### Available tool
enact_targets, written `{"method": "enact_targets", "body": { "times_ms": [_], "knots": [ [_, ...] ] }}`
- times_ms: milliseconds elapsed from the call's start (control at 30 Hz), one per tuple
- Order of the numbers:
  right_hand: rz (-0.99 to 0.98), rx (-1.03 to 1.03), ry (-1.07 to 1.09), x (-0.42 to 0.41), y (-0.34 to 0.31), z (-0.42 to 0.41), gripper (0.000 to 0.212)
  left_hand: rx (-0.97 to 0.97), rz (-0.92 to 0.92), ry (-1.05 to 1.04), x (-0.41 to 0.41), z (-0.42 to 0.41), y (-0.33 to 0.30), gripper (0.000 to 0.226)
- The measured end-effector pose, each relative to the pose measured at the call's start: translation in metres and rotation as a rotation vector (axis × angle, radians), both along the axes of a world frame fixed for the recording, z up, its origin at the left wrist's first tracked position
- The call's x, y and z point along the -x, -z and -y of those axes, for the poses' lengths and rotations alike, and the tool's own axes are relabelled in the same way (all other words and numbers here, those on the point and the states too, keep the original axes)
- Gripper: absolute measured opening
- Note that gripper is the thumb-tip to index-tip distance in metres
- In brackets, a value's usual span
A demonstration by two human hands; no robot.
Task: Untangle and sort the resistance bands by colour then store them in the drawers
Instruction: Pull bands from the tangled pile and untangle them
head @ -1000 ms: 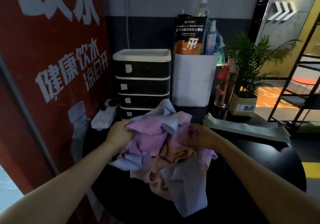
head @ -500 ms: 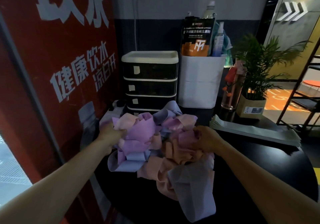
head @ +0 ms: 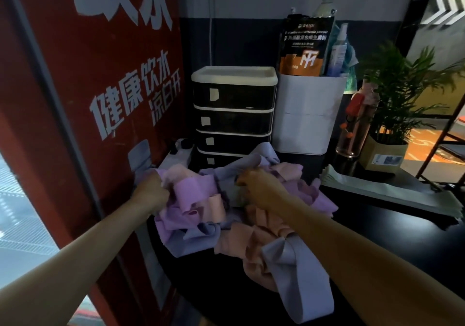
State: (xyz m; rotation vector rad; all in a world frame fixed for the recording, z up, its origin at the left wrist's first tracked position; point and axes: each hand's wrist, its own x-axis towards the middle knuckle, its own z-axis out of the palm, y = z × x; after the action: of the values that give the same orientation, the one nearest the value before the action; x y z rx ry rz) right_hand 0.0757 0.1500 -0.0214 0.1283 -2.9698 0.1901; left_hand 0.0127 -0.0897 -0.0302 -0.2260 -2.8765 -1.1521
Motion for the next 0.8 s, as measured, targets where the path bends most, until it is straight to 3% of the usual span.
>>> {"method": "enact_targets", "body": {
  "times_ms": [67,133,200,267,333,433,633,733,800],
  "knots": [
    [-0.063,0.018,-0.003,0.008,0.011,0.007,0.024,0.034,-0.023,0.018,-0.003,0.004,-0.002,0.019],
    [-0.125,0.054,-0.021,0.014,0.02,0.013,0.037,0.029,-0.018,0.025,-0.003,0.009,-0.001,0.018],
    [-0.088,-0.041,-0.015,0.014,0.024,0.017,0.035,-0.005,-0.019,0.007,-0.004,0.013,0.0,0.015],
    [0.028,-0.121,0.03,0.015,0.029,0.016,0.051,-0.052,-0.052,0.031,-0.004,0.015,0.001,0.012],
    [0.008,-0.17,0.03,0.018,0.031,0.018,0.049,-0.097,-0.093,0.046,-0.003,0.015,0.001,0.009],
    [-0.029,-0.075,0.048,0.017,0.022,0.023,0.036,-0.145,-0.122,0.002,-0.006,0.013,-0.003,0.025],
    [-0.145,0.239,0.116,0.02,-0.031,-0.002,0.004,-0.091,-0.23,0.001,-0.006,-0.008,-0.025,0.026],
    [-0.243,0.354,0.095,0.017,-0.068,-0.014,0.033,-0.038,-0.274,0.031,-0.006,-0.031,-0.042,0.021],
    [-0.328,0.412,0.075,0.016,-0.091,-0.017,0.037,-0.005,-0.32,0.077,-0.008,-0.047,-0.054,0.016]
  ]
}}
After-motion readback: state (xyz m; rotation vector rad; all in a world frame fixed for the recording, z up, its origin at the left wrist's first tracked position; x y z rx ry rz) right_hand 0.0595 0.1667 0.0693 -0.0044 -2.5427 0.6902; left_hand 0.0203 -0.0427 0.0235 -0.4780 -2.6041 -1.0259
